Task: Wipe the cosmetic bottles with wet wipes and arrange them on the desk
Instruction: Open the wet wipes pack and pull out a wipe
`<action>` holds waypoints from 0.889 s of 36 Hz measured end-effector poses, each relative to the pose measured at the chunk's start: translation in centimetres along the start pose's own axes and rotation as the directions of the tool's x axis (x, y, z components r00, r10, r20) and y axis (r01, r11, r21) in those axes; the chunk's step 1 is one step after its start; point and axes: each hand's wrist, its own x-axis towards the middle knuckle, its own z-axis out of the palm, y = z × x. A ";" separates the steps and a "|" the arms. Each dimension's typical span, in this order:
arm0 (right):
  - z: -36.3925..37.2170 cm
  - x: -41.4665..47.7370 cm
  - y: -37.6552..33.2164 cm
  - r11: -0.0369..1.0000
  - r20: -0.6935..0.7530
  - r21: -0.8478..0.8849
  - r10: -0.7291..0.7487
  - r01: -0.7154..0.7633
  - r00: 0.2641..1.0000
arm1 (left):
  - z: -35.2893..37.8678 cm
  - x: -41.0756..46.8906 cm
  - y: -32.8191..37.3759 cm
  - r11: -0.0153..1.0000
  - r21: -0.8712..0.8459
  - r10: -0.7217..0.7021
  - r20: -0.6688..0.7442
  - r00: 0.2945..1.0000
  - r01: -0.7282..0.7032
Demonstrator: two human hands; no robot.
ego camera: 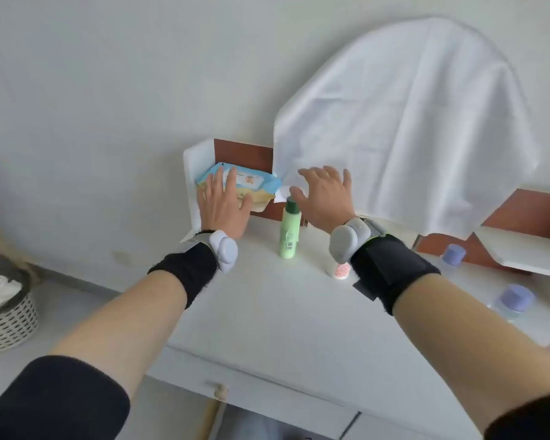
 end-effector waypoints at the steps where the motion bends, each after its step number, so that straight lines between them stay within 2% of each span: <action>1: 0.2 0.5 -0.2 1.000 0.007 -0.027 -0.014 0.014 1.000 | 0.0 0.3 -0.4 1.000 0.004 -0.011 0.003 1.000 0.011; 8: 2.1 3.3 -2.9 0.975 0.110 -0.185 -0.103 0.122 0.989 | 0.5 2.0 -3.2 1.000 -0.016 0.021 -0.005 1.000 -0.021; 14: 2.9 4.5 -4.8 0.914 0.206 -0.364 -0.111 0.181 0.972 | 1.0 2.5 -3.6 0.998 -0.063 0.010 -0.004 1.000 -0.010; 20: 3.7 5.3 -5.7 0.888 0.157 -0.423 -0.126 0.182 0.979 | 0.8 3.2 -3.4 0.997 -0.077 0.016 -0.029 0.999 -0.018; 26: 3.7 5.7 -5.2 0.914 0.111 -0.340 -0.196 0.223 0.974 | 0.5 3.4 -3.6 0.995 -0.090 0.032 -0.009 0.999 -0.033; 29: 3.5 5.8 -5.1 0.966 0.047 -0.182 -0.181 0.186 0.982 | 0.5 3.6 -3.8 0.991 -0.131 0.031 0.014 0.999 -0.029; 32: 3.5 6.1 -5.1 0.977 -0.091 -0.002 -0.211 0.212 0.973 | 0.4 3.9 -3.9 0.980 -0.197 0.032 0.005 0.999 -0.030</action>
